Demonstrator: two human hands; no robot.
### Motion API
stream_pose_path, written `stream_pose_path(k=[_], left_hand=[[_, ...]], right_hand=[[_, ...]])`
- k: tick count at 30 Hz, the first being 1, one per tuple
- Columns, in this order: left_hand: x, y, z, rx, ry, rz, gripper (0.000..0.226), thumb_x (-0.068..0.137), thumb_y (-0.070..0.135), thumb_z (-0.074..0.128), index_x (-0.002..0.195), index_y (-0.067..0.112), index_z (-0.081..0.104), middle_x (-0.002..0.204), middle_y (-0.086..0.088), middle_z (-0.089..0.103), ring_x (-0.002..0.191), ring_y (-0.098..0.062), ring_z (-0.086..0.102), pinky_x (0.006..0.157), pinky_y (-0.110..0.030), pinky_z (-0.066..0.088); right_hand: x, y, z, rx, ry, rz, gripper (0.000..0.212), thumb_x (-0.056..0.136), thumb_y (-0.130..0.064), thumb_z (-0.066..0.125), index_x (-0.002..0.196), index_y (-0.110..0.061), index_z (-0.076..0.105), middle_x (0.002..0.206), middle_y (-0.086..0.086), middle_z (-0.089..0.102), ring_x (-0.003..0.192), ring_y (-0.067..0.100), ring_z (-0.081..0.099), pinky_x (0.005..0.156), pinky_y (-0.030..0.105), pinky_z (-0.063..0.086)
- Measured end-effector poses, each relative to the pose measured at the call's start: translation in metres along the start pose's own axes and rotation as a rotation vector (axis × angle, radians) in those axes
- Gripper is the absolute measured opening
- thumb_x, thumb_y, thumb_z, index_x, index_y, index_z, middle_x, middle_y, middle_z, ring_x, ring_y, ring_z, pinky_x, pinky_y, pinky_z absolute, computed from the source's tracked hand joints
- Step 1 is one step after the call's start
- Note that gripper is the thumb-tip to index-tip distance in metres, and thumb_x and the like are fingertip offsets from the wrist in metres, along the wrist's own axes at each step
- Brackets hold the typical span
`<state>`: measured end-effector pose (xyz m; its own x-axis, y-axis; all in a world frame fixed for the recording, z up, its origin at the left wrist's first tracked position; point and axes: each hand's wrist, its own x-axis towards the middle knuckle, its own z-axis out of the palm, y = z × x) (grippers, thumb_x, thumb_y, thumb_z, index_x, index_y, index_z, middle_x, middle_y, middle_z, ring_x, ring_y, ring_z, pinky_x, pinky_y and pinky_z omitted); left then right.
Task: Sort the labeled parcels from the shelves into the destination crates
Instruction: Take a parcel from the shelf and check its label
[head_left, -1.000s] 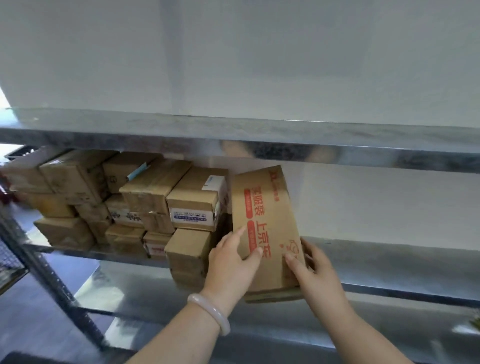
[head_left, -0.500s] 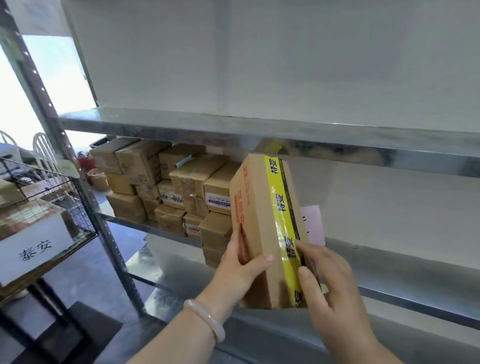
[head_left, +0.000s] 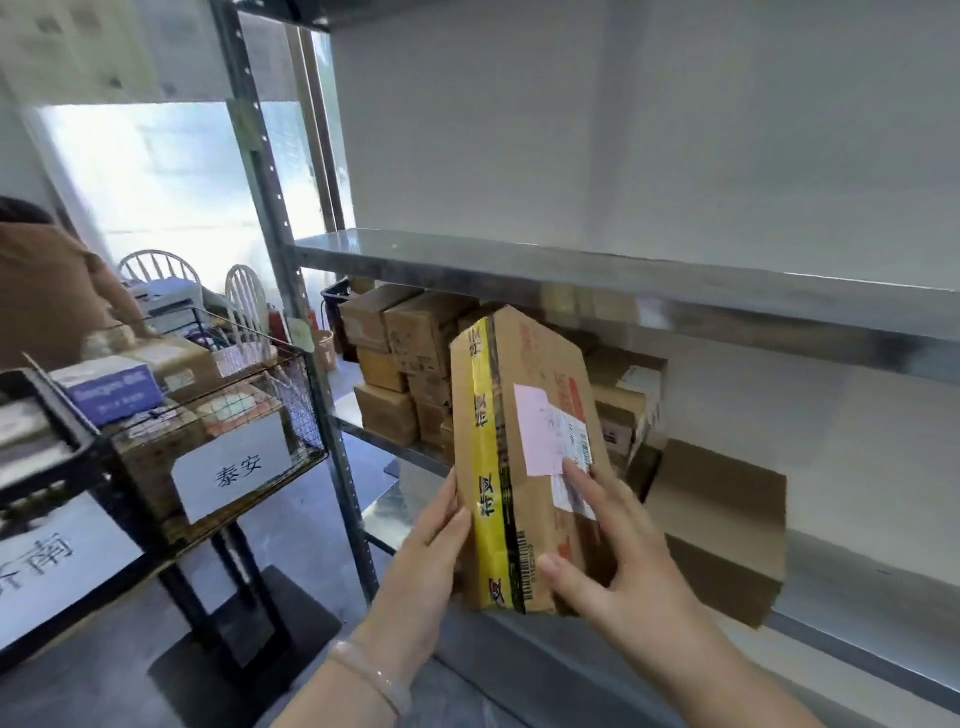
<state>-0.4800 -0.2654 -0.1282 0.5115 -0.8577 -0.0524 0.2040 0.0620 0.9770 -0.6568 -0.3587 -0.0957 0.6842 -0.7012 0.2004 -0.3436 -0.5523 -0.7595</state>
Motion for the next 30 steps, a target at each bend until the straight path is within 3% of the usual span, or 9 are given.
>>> stream_pose_path(k=[4, 7, 10, 14, 16, 18, 21, 24, 30], left_hand=[[-0.009, 0.017, -0.053, 0.048, 0.013, 0.036, 0.067, 0.063, 0.066, 0.083, 0.118, 0.075, 0.046, 0.123, 0.024, 0.065, 0.113, -0.002, 0.064, 0.091, -0.035, 0.058], [-0.013, 0.025, -0.092, 0.095, 0.044, 0.086, 0.073, 0.053, 0.065, 0.088, 0.108, 0.083, 0.043, 0.113, 0.028, 0.067, 0.104, 0.002, 0.066, 0.08, -0.024, 0.058], [-0.016, 0.03, -0.135, 0.069, 0.124, 0.095, 0.079, 0.055, 0.049, 0.088, 0.114, 0.076, 0.044, 0.108, 0.023, 0.07, 0.099, -0.002, 0.069, 0.073, -0.022, 0.058], [-0.024, 0.04, -0.192, 0.119, 0.223, 0.108, 0.076, 0.057, 0.046, 0.083, 0.11, 0.081, 0.041, 0.109, 0.027, 0.069, 0.101, 0.0, 0.067, 0.076, -0.021, 0.057], [-0.028, 0.045, -0.221, 0.151, 0.247, 0.1, 0.084, 0.06, 0.049, 0.084, 0.122, 0.08, 0.035, 0.116, 0.028, 0.066, 0.106, -0.001, 0.066, 0.081, -0.024, 0.058], [-0.032, 0.049, -0.252, 0.169, 0.289, 0.081, 0.094, 0.059, 0.051, 0.087, 0.127, 0.079, 0.028, 0.125, 0.023, 0.063, 0.11, -0.005, 0.066, 0.085, -0.027, 0.059], [-0.037, 0.053, -0.293, 0.196, 0.32, 0.08, 0.105, 0.054, 0.053, 0.09, 0.132, 0.076, 0.024, 0.134, 0.011, 0.058, 0.113, -0.011, 0.066, 0.088, -0.032, 0.058], [-0.044, 0.058, -0.329, 0.227, 0.359, 0.064, 0.109, 0.053, 0.055, 0.089, 0.14, 0.068, 0.025, 0.139, 0.006, 0.052, 0.117, -0.018, 0.063, 0.093, -0.038, 0.056], [-0.059, 0.07, -0.388, 0.185, 0.421, 0.072, 0.1, 0.068, 0.043, 0.083, 0.145, 0.062, 0.022, 0.127, 0.021, 0.06, 0.104, -0.002, 0.067, 0.081, -0.027, 0.059]], right_hand=[[0.023, -0.034, 0.049, -0.227, -0.049, -0.071, 0.087, 0.059, -0.091, 0.043, 0.129, -0.077, -0.008, 0.151, -0.036, -0.015, 0.145, 0.004, -0.011, 0.117, 0.048, 0.014], [0.038, -0.062, 0.087, -0.22, -0.06, -0.12, 0.084, 0.069, -0.085, 0.043, 0.13, -0.074, -0.013, 0.152, -0.033, -0.016, 0.144, 0.003, -0.005, 0.116, 0.043, 0.016], [0.049, -0.086, 0.123, -0.219, -0.052, -0.252, 0.072, 0.078, -0.079, 0.038, 0.136, -0.07, -0.004, 0.154, -0.029, -0.021, 0.141, 0.001, 0.001, 0.112, 0.039, 0.02], [0.067, -0.118, 0.166, -0.349, -0.103, -0.336, 0.062, 0.078, -0.083, 0.015, 0.134, -0.072, -0.009, 0.152, -0.023, -0.032, 0.145, 0.005, -0.019, 0.119, 0.043, 0.001], [0.077, -0.133, 0.183, -0.299, -0.07, -0.302, 0.065, 0.078, -0.083, 0.018, 0.135, -0.071, -0.01, 0.15, -0.027, -0.034, 0.144, 0.003, -0.015, 0.12, 0.045, 0.01], [0.084, -0.146, 0.201, -0.278, -0.09, -0.417, 0.06, 0.084, -0.077, 0.024, 0.14, -0.069, 0.002, 0.155, -0.023, -0.027, 0.147, 0.007, -0.01, 0.118, 0.047, 0.016], [0.093, -0.162, 0.242, -0.399, -0.147, -0.686, 0.048, 0.093, -0.065, 0.025, 0.141, -0.062, 0.026, 0.161, -0.017, -0.013, 0.148, 0.009, -0.014, 0.115, 0.042, 0.002], [0.107, -0.182, 0.282, -0.307, -0.182, -0.406, 0.052, 0.093, -0.068, 0.024, 0.141, -0.066, 0.006, 0.156, -0.025, -0.021, 0.143, 0.003, -0.021, 0.113, 0.037, -0.008], [0.136, -0.198, 0.337, -0.053, -0.311, -0.086, 0.072, 0.072, -0.082, 0.024, 0.141, -0.064, 0.014, 0.161, -0.015, 0.001, 0.148, 0.016, 0.002, 0.117, 0.052, 0.016]])
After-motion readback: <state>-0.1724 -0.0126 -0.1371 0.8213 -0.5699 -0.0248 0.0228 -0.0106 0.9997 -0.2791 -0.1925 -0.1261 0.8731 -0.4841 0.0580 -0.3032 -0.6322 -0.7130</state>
